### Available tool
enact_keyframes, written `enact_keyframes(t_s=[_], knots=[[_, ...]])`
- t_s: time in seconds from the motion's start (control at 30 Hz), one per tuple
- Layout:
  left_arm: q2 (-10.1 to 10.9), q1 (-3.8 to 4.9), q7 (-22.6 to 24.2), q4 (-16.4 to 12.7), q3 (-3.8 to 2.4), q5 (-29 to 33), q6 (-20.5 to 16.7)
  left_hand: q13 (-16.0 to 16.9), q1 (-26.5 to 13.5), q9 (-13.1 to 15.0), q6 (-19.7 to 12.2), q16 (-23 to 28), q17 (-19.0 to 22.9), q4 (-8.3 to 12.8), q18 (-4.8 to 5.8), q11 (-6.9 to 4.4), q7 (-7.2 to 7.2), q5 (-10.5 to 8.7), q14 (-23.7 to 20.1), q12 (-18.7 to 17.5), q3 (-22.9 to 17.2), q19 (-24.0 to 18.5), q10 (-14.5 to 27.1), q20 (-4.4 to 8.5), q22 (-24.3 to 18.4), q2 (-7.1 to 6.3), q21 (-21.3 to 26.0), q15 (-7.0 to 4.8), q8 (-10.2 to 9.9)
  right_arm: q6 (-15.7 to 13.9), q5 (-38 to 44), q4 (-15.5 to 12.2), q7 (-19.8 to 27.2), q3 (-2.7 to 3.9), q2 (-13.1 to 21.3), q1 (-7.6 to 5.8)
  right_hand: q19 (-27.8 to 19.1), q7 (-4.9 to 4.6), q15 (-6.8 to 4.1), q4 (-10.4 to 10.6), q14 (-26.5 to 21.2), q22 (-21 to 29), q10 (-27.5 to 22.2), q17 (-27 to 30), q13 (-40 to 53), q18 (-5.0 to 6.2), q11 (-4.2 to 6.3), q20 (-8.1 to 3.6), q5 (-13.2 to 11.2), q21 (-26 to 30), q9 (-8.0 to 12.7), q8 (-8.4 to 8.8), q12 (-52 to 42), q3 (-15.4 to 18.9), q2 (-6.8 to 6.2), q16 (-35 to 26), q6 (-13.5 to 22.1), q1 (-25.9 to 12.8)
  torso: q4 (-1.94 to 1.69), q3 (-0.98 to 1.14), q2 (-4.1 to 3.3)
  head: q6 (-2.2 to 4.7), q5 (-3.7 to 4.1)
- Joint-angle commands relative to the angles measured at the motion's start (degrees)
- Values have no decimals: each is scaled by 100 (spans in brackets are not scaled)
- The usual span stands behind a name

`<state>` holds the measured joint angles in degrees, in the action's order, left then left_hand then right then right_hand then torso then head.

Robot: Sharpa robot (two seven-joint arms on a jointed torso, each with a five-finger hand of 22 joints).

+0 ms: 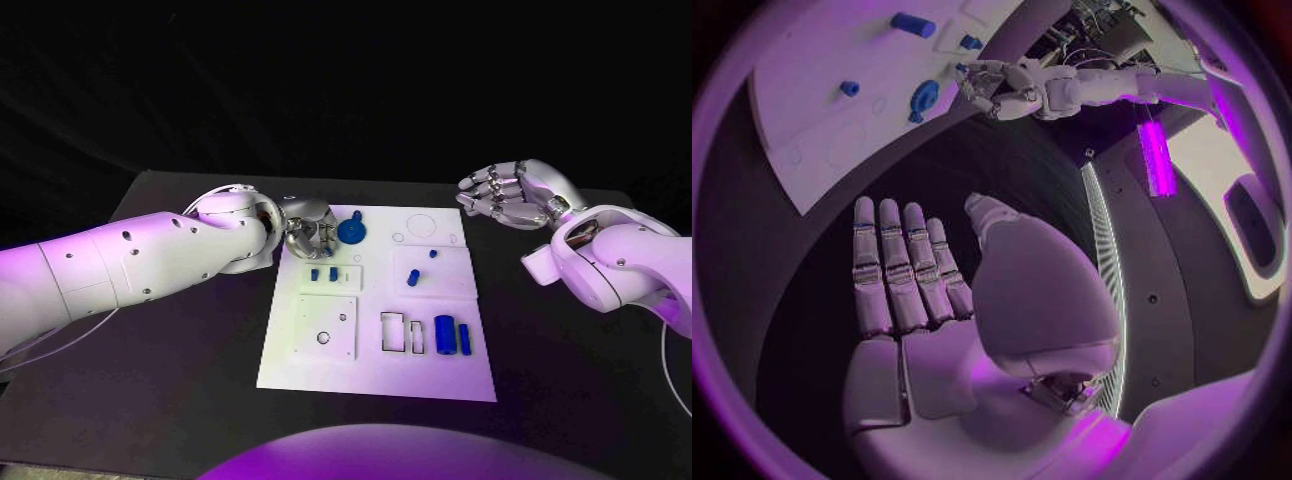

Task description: Assemble the parts on the task board

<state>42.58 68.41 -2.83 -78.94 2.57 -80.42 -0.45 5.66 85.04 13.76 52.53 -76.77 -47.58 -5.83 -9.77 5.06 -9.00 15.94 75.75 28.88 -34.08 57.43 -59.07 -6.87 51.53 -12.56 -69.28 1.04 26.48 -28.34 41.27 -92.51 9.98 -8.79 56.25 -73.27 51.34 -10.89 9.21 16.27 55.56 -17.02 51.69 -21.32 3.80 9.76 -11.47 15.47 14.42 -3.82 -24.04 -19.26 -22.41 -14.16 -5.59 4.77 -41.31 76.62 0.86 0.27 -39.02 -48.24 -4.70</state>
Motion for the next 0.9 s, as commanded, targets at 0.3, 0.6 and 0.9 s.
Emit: enact_keyframes(t_s=[0.3, 0.6, 0.9], knots=[[-40, -13, -114, 38, 9, 47, 190, -16, -124, -23, -32, -37, 41, 24, 75, 30, -24, -43, -5, -109, 7, -68, 24, -9, -35, -51, -7, 20, -105, 34, 31, -4, 18, 0, -3, 5, 14, -382, -10, 2, 18, 20, -6, 20, -10, 60, 28, -11, 20, -10, 19, 13, -20, 2, 18, 22, -39, 58, 2, 0, 0, -8, -7], [-66, -45, -58, 51, 17, 77, 151, -11, -137, -23, -32, -51, 19, 20, 79, 29, -22, -45, 1, -110, 6, -55, 16, -15, -16, -36, -15, 24, -112, 54, 29, -4, 5, 0, 3, 5, 13, -383, -9, 6, 14, 23, -8, 23, -10, 60, 27, -11, 20, -9, 21, 15, -19, 2, 21, 21, -39, 54, 5, 4, -1, -19, -1], [-68, -56, -28, 47, 18, 92, 112, 2, -145, -23, -43, -66, 14, 37, 74, 17, 12, -51, 2, -96, 21, -73, 46, -18, -32, -44, -4, 19, -121, 66, 24, -1, 2, 0, 4, 5, 9, -385, -7, 11, 8, 29, -11, 29, -11, 59, 25, -9, 19, -8, 25, 19, -18, 5, 23, 18, -39, 46, 2, 2, 0, -21, 6]])
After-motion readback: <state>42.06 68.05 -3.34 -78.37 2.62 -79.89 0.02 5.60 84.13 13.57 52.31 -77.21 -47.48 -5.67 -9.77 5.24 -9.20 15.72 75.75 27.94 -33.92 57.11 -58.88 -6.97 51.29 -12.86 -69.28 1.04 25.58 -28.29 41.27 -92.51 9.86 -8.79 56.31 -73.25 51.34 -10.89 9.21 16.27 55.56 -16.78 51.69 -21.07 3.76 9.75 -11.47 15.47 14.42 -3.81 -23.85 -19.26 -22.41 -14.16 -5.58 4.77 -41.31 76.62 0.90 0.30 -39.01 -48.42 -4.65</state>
